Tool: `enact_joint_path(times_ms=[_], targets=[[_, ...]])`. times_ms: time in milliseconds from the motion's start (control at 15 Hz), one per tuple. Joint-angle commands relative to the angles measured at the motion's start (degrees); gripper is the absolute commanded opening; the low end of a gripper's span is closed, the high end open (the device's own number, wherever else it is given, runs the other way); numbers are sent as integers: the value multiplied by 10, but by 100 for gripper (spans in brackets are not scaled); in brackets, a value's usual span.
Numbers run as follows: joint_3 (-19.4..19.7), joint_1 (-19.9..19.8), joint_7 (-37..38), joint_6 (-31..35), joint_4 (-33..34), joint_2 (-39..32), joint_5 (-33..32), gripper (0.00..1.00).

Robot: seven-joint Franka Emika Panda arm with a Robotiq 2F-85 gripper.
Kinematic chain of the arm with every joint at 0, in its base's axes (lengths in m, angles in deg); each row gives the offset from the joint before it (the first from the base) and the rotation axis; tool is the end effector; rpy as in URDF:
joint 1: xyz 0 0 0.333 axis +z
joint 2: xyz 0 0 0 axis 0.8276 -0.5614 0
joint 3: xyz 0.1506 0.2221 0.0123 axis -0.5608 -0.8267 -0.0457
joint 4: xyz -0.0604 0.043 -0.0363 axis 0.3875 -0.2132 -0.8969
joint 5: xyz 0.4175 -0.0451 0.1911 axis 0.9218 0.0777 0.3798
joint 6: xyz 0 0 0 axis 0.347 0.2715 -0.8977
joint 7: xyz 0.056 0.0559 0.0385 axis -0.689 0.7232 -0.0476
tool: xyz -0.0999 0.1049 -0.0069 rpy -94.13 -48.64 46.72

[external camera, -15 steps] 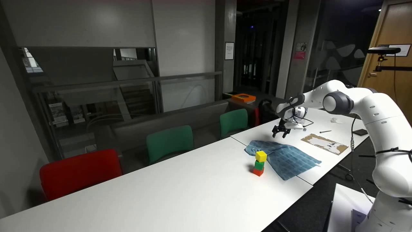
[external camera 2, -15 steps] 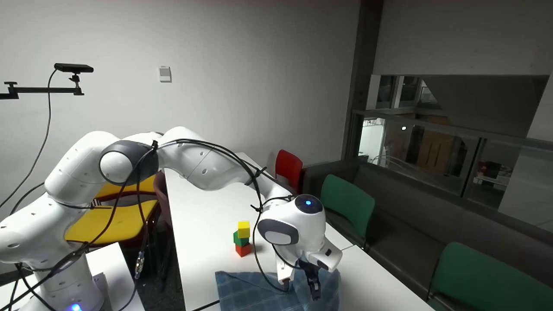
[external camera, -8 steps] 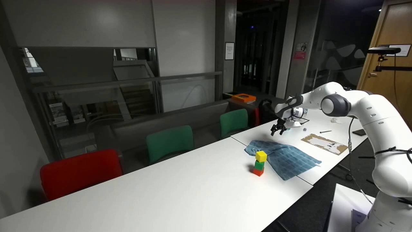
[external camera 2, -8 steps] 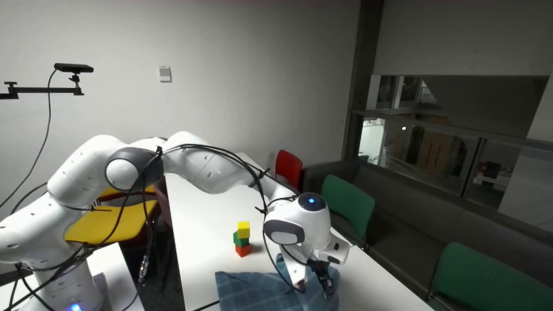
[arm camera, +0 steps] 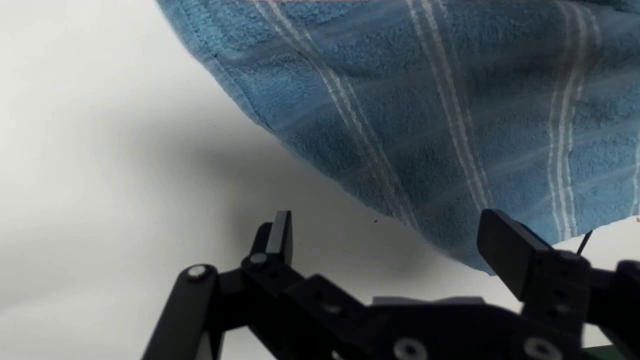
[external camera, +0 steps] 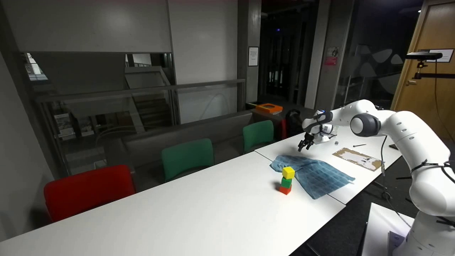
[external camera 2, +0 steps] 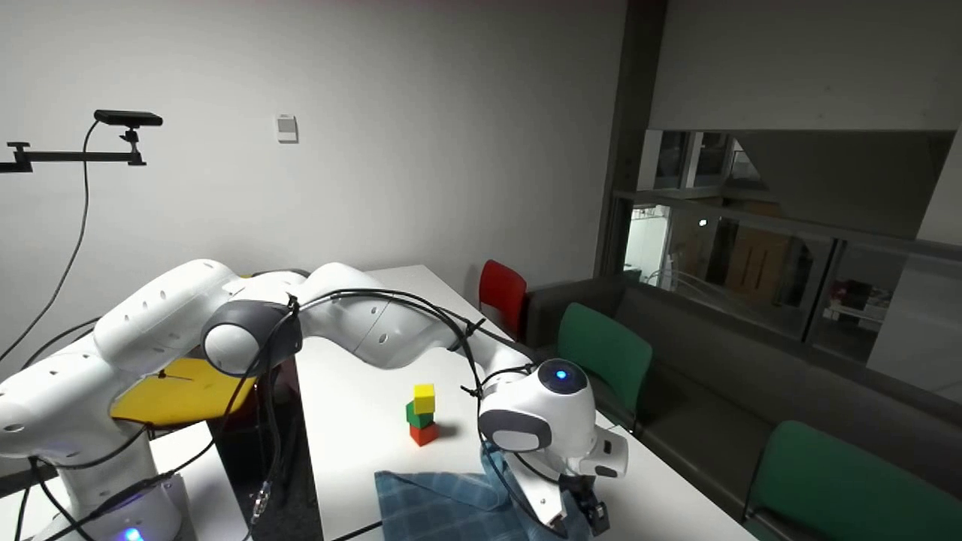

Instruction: Unfold the cloth

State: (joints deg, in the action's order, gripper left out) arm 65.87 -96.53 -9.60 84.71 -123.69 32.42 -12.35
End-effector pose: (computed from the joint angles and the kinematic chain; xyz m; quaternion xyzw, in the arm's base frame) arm 0.6001 -0.5343 0.1026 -0.9750 0.1714 -0.1415 0.0041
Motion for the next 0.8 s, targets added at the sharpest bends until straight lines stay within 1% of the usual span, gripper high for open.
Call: enact_joint_path(times_ms=[0, 200, 267, 533, 733], targets=[[-24, -27, -26, -31, 76, -47, -21, 100], [-32, -32, -27, -48, 108, -69, -27, 100], [-24, -26, -33, -51, 112, -73, -17, 100], [-25, -23, -41, -66, 142, -92, -18, 99], [-27, -23, -59, -76, 162, -106, -19, 96]])
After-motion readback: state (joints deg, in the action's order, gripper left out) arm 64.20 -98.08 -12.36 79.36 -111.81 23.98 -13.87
